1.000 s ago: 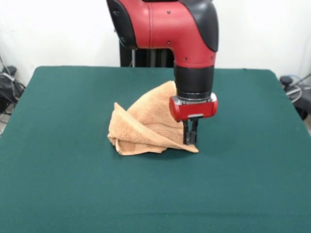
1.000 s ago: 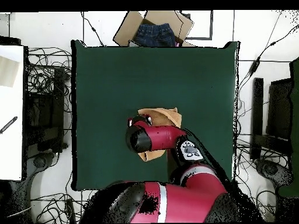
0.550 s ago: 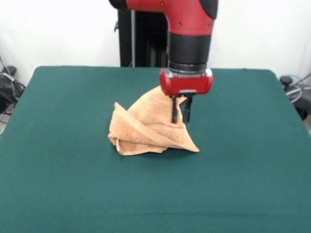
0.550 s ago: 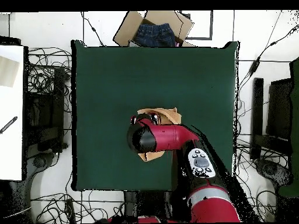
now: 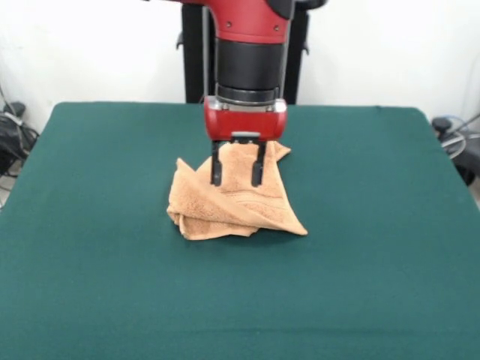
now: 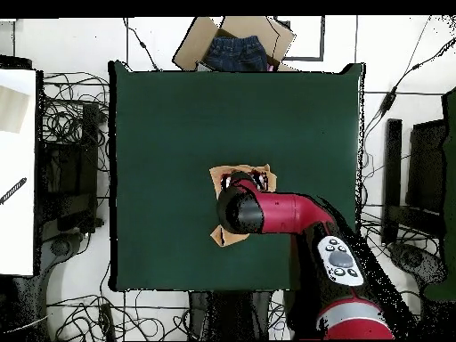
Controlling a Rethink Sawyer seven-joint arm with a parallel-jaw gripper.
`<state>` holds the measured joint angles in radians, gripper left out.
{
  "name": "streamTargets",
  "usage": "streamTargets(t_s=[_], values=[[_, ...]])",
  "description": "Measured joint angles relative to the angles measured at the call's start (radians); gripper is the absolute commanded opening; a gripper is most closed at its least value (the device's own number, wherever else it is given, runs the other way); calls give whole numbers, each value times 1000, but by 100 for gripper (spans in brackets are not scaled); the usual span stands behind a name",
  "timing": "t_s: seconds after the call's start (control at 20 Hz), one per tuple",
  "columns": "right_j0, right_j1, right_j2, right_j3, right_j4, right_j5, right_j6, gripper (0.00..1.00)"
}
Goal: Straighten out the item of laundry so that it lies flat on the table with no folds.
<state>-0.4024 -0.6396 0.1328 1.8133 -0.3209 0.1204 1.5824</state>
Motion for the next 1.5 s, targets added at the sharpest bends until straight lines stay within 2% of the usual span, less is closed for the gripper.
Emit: streamTargets(t_s=[0.9, 1.5], values=[[-22, 20, 11, 0, 0, 0, 0, 100], [-10, 145, 12, -25, -46, -15, 0, 100]])
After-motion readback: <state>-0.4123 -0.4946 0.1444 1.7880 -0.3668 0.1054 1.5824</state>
